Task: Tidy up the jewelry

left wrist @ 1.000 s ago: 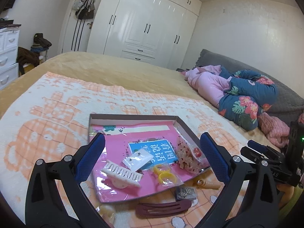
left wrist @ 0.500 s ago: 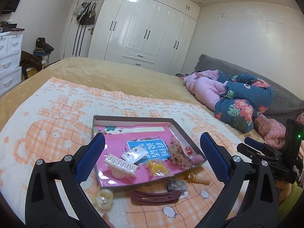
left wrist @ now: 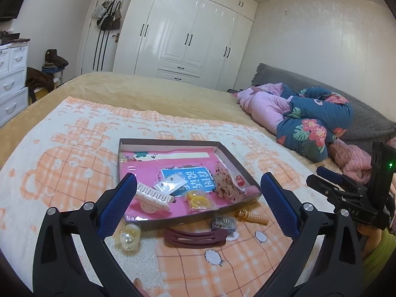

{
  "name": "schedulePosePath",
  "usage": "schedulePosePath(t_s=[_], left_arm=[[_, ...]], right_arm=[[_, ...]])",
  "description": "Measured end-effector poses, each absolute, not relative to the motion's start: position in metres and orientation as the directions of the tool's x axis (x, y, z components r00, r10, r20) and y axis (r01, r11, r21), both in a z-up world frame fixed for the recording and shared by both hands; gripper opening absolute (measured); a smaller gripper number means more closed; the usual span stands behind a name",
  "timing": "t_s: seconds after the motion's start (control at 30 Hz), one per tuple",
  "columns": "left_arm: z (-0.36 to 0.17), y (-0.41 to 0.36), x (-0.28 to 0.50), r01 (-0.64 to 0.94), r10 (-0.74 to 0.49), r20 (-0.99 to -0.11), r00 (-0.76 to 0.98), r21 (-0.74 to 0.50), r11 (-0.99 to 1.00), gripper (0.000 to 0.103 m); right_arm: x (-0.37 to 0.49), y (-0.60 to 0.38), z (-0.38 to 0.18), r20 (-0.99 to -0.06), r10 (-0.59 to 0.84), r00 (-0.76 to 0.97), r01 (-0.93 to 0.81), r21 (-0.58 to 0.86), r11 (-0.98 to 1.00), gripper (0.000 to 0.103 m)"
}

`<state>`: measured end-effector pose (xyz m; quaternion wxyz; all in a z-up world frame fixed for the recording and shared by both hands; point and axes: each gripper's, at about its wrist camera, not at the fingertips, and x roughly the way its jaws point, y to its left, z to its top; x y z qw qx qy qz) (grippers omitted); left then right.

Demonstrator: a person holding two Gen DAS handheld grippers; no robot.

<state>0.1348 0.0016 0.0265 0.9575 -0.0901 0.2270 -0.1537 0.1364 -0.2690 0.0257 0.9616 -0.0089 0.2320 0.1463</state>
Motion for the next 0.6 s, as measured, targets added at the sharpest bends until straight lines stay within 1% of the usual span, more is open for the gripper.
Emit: schedulePosePath(t_s=[0.33,0.6], left_arm=[[0.013,-0.009,0.126,0.257,-0.335,-0.447,0.829,-0.227,0.939,0.092],[-0.001,-0.017,0.119,0.261,-0.334,-0.489,0.806,-0.212,0.942,0.092]], right_arm=[[0.126,-0.274,0.016,-0.459,0.275,0.845,-0.298,0.023,0.954,0.080],[0.121,-0.281,0.002,-0.488,0.273,0.829,-0.303,0.018,0.953,0.080]])
